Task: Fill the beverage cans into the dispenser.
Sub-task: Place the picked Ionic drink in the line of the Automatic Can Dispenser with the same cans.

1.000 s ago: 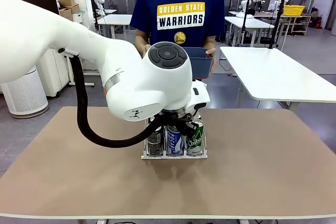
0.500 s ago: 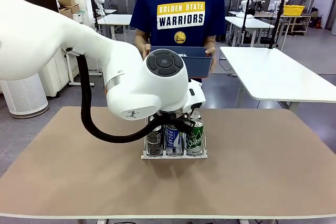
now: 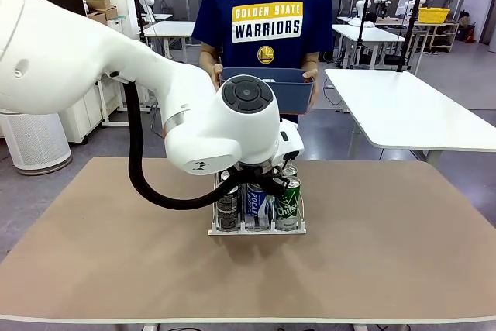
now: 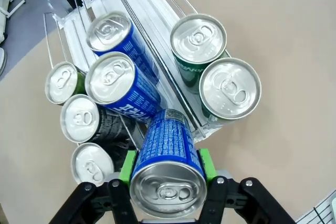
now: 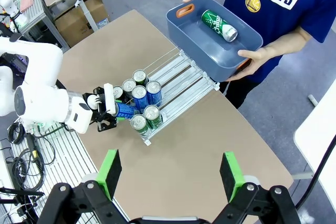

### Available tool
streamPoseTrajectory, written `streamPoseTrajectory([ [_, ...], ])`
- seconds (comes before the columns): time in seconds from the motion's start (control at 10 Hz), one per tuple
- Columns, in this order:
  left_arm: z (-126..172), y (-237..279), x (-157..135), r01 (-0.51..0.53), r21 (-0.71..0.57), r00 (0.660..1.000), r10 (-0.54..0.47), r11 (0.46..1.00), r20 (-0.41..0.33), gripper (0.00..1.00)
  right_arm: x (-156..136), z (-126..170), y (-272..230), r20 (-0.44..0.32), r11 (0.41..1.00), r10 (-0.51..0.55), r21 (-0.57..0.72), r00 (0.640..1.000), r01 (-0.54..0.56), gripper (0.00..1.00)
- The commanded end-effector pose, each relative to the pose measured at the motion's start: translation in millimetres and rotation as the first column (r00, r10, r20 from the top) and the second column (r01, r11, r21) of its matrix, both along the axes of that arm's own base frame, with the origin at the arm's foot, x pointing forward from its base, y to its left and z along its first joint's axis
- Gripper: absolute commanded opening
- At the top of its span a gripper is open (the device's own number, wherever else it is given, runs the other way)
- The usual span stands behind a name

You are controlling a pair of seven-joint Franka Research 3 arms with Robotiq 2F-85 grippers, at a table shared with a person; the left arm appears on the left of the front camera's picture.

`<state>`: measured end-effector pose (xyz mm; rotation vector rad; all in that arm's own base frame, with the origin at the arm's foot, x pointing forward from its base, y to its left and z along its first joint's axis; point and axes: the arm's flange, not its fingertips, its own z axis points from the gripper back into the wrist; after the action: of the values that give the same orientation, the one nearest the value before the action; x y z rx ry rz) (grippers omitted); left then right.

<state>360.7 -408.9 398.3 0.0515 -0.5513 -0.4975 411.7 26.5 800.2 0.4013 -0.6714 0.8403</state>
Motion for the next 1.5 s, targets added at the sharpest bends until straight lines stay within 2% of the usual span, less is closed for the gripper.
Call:
streamPoseTrajectory([
  [0.0,-1,4,18,-0.044,0.014,0.999,0.044,0.999,-0.022,0.57,-1,0,0,0.001,1.0,0.001,0.0,1.0,-0.001,1.0],
  [0.5,-21,5,10,-0.03,0.022,0.976,0.034,0.999,-0.217,0.57,-1,0,0,0.001,1.0,0.001,0.0,1.0,-0.001,1.0],
  [0.6,-16,4,17,-0.028,-0.004,0.994,0.027,1.0,-0.101,0.57,-1,0,0,0.001,1.0,0.001,0.0,1.0,-0.001,1.0],
  [0.7,-16,4,17,-0.028,-0.004,0.994,0.027,1.0,-0.101,0.57,-1,0,0,0.001,1.0,0.001,0.0,1.0,-0.001,1.0],
  [1.0,-3,10,27,-0.045,0.018,0.985,0.047,0.999,-0.163,0.57,-1,0,0,0.001,1.0,0.001,0.0,1.0,-0.001,1.0],
  [1.1,-1,10,31,-0.053,0.018,0.983,0.055,0.998,-0.174,0.65,-1,0,0,0.001,1.0,0.001,0.0,1.0,-0.001,1.0],
  [1.2,2,10,35,-0.059,0.001,0.979,0.058,0.998,-0.195,0.77,-1,0,0,0.001,1.0,0.001,0.0,1.0,-0.001,1.0],
  [1.3,4,10,36,-0.063,-0.004,0.978,0.061,0.998,-0.198,0.84,-1,0,0,0.001,1.0,0.001,0.0,1.0,-0.001,1.0],
  [1.4,8,9,37,-0.076,0.005,0.98,0.075,0.997,-0.185,0.97,-1,0,0,0.001,1.0,0.001,0.0,1.0,-0.001,1.0],
])
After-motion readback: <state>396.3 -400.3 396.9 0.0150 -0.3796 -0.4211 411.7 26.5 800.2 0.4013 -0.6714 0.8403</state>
